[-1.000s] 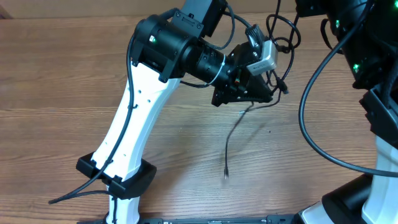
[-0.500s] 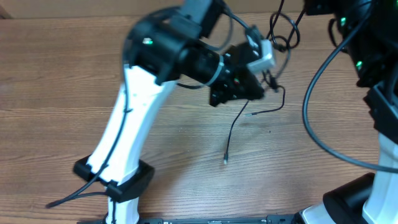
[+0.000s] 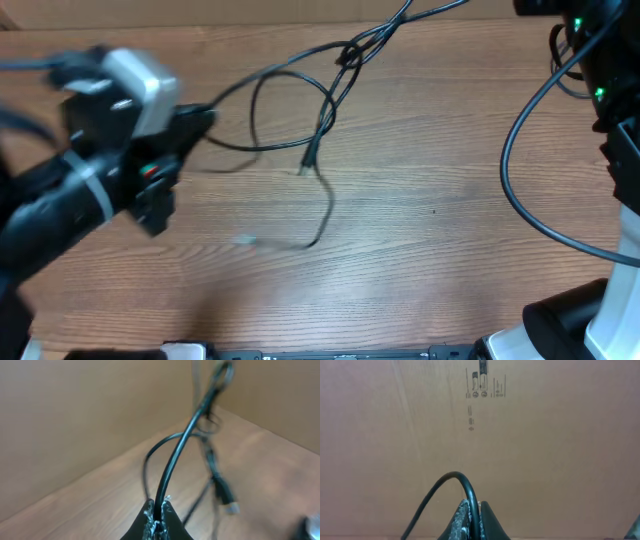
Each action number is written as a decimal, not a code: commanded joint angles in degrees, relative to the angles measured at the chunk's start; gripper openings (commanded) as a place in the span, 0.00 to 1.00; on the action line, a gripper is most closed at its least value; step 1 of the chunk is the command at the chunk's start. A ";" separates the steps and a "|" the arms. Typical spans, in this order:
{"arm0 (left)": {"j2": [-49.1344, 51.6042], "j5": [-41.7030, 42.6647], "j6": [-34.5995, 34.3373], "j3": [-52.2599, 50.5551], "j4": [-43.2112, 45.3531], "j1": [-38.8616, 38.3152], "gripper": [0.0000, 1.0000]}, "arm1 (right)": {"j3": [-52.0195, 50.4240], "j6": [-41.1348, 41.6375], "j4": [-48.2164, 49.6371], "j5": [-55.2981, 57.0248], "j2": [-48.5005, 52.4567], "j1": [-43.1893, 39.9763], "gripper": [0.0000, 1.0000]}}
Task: Untangle cables
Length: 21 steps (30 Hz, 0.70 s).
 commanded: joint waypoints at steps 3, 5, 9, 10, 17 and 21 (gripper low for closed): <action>-3.91 -8.22 -7.08 -0.07 -0.26 7.78 0.04 | 0.61 -0.17 -1.60 1.46 1.31 -6.19 0.04; -5.40 -10.23 -8.26 -0.07 -0.26 9.18 0.04 | 0.61 -0.13 -2.56 2.38 2.64 -10.08 0.04; -7.28 -11.21 -8.72 -0.07 -0.26 9.57 0.04 | 0.59 1.77 -3.85 1.05 5.79 -21.18 0.04; -7.63 -12.20 -9.11 -0.07 -0.26 9.57 0.04 | 0.59 2.97 -4.02 0.00 6.43 -24.24 0.04; -7.80 -16.04 -9.31 -0.09 -0.24 9.57 0.04 | 0.61 8.22 -3.85 -17.29 7.54 -44.74 0.04; -7.45 -15.93 -9.33 -0.09 -0.24 9.57 0.04 | 0.61 8.35 -3.72 -23.10 7.54 -51.52 0.04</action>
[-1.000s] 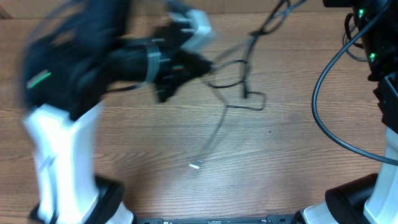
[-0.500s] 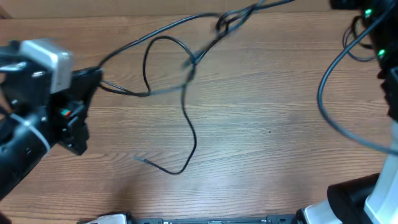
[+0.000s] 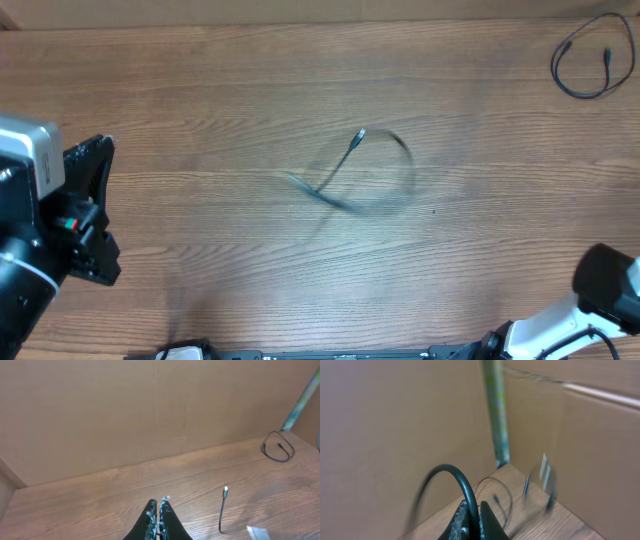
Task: Untangle cables
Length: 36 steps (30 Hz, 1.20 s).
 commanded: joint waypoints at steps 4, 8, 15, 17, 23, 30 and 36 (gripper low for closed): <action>1.38 -1.81 -1.11 0.00 0.11 0.46 0.04 | 0.92 1.86 3.69 -8.15 -2.12 -6.03 0.04; 1.75 -1.81 -1.11 0.00 0.11 0.46 0.04 | 0.92 2.36 6.51 -8.17 -2.12 -7.52 0.04; 2.67 0.17 -1.11 -0.07 0.11 0.46 0.04 | 0.90 2.34 5.95 -16.33 -1.81 -7.43 0.04; 3.67 2.23 -1.07 -0.24 0.11 0.46 0.04 | 0.92 2.38 5.97 -19.52 -1.55 -7.41 0.04; 8.55 7.41 0.24 -0.72 0.11 0.44 0.04 | 0.92 4.11 4.94 -30.10 -1.53 -7.28 0.04; 11.08 14.05 1.70 -0.72 0.66 0.44 0.04 | 1.01 5.77 4.92 -38.36 -1.60 8.09 0.04; 10.64 12.39 2.38 -0.72 0.09 0.44 0.04 | 0.92 3.65 5.35 -27.89 -0.79 29.24 0.04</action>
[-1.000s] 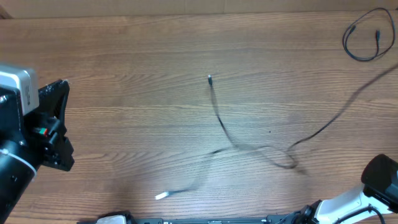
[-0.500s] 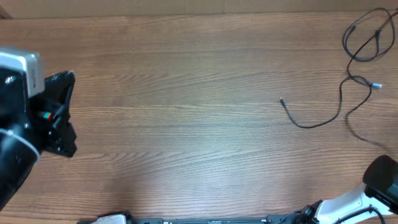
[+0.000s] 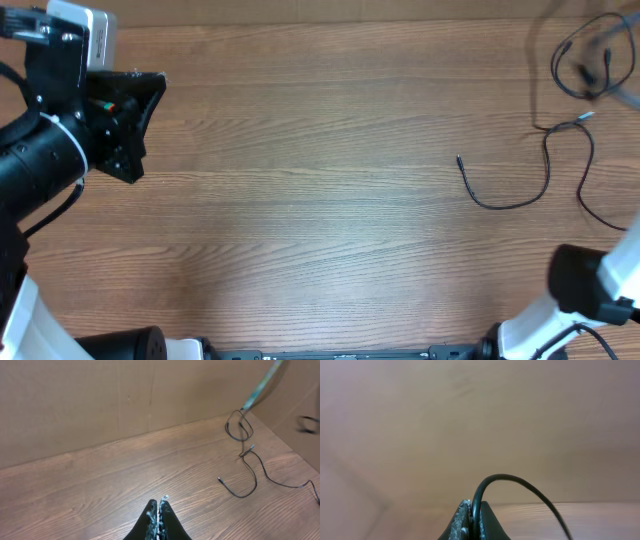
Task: Untangle cables
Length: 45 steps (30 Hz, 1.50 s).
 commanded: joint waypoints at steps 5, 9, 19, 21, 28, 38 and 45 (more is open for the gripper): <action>-1.68 -1.92 1.53 0.48 -0.20 0.42 0.04 | 0.92 -1.70 4.20 9.38 2.80 24.44 0.04; -1.77 -2.12 1.53 0.48 -0.20 0.42 0.04 | 0.92 -1.68 7.65 9.49 4.90 31.26 0.04; -1.75 -3.37 1.53 0.46 -0.20 0.42 0.04 | 0.92 -2.71 2.14 12.92 5.11 29.73 0.04; -1.77 -3.34 1.51 0.46 -0.20 0.39 0.04 | 0.92 -2.80 -1.25 12.87 5.33 28.48 0.04; -1.79 -3.32 1.51 0.46 -0.20 0.39 0.04 | 0.85 -3.23 -5.20 12.87 8.87 30.08 0.04; -1.81 -3.19 1.51 0.46 -0.20 0.39 0.04 | -2.10 -3.23 -2.27 12.41 17.84 38.32 0.04; -1.79 -3.21 1.51 0.46 -0.20 0.39 0.04 | -2.10 -6.05 1.27 13.60 18.82 43.30 0.10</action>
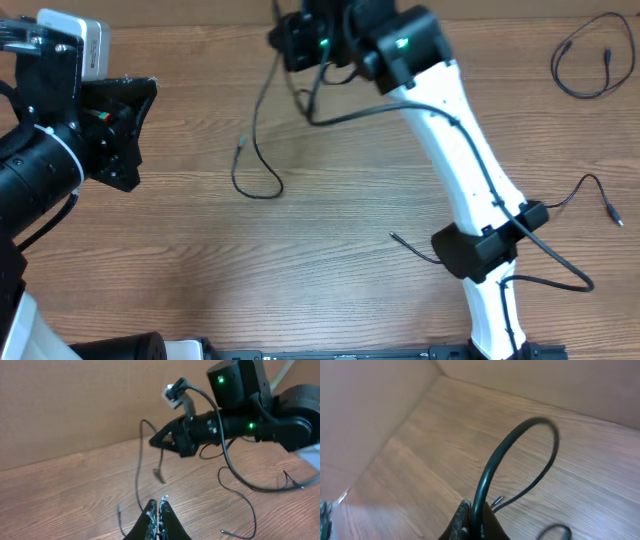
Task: Untangle cables
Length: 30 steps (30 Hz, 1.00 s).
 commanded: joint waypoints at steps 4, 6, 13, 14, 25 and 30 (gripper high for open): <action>-0.63 -0.17 1.29 0.44 -0.07 0.39 0.04 | 0.55 -2.36 0.26 7.32 -1.46 1.86 1.00; -0.66 -0.17 1.29 0.44 -0.07 0.39 0.04 | 0.70 -5.01 -1.40 11.58 -1.68 1.20 1.00; -0.61 -0.15 1.29 0.44 -0.07 0.39 0.04 | 1.07 -7.56 -12.76 36.22 -5.14 -5.84 1.00; -0.59 -0.15 1.29 0.44 -0.07 0.39 0.04 | 1.07 -5.51 -14.05 37.68 -5.11 -7.43 1.00; -0.61 -0.31 1.31 -0.57 -0.07 0.39 0.04 | -2.21 30.21 -17.88 34.58 -1.62 -25.44 0.78; -0.59 -0.28 1.29 -2.01 -0.07 0.39 0.04 | -12.55 40.19 -15.47 31.80 0.02 -27.04 0.78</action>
